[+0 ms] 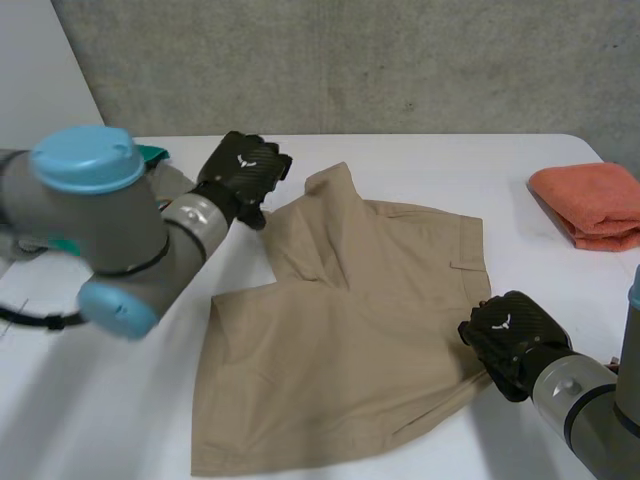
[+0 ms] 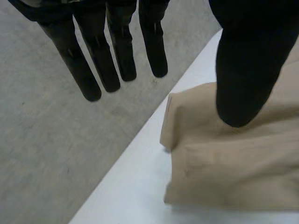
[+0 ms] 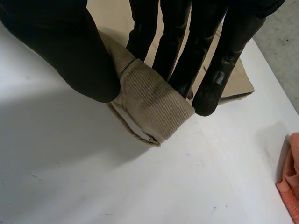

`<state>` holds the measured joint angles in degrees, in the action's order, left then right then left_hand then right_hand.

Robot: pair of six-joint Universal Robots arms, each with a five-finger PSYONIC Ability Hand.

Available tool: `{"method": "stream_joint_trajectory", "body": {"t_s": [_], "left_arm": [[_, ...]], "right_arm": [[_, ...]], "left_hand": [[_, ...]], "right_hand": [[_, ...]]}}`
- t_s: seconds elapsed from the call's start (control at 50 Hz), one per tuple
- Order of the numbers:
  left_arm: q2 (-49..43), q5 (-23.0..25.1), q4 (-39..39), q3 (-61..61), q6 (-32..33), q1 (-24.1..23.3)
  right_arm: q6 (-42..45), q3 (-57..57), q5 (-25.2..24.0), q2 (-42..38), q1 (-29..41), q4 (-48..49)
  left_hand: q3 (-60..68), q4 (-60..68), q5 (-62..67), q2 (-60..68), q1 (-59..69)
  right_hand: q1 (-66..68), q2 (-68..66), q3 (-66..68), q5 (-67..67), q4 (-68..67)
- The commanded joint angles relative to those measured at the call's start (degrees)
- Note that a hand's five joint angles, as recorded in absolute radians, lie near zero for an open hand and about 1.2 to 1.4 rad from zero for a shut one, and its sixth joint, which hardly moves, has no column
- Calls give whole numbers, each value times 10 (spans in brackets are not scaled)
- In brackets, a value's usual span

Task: Fold the laundry.

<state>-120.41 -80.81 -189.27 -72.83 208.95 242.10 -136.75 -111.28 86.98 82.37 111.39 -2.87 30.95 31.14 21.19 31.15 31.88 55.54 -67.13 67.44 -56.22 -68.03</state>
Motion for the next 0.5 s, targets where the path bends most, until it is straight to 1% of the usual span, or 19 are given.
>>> {"method": "stream_joint_trajectory", "body": {"t_s": [0.02, 0.08, 0.16, 0.24, 0.4, 0.44, 0.5], "left_arm": [[-218, 126, 27, 243, -1, 42], [-279, 151, 46, 319, -3, 45], [-341, 173, 63, 391, -5, 50], [-380, 181, 77, 437, -5, 51], [-429, 188, 101, 498, -6, 53], [-436, 188, 103, 504, -6, 53], [-446, 188, 104, 509, -6, 53]], "right_arm": [[-1, -2, 1, -5, 1, 1], [-1, -2, 2, -10, 1, 1], [-1, -1, 2, -19, 0, 2], [-1, 0, 2, -20, -1, 2], [-1, 0, 1, -22, -16, 13], [-1, -1, 1, -22, -19, 15], [-1, -2, 1, -22, -21, 15]], "left_hand": [[87, 85, 85, 85, 78], [79, 77, 76, 77, 69], [75, 73, 73, 73, 66], [75, 73, 73, 73, 66], [87, 85, 85, 85, 78], [104, 102, 101, 102, 95], [173, 171, 170, 171, 163]], "right_hand": [[245, -129, 126, -138, -120], [245, -129, 126, -138, -120], [245, -129, 126, -138, -120], [245, -129, 126, -138, -120], [245, -129, 126, -138, -120], [245, -129, 126, -138, -120], [245, -129, 126, -138, -120]]}}
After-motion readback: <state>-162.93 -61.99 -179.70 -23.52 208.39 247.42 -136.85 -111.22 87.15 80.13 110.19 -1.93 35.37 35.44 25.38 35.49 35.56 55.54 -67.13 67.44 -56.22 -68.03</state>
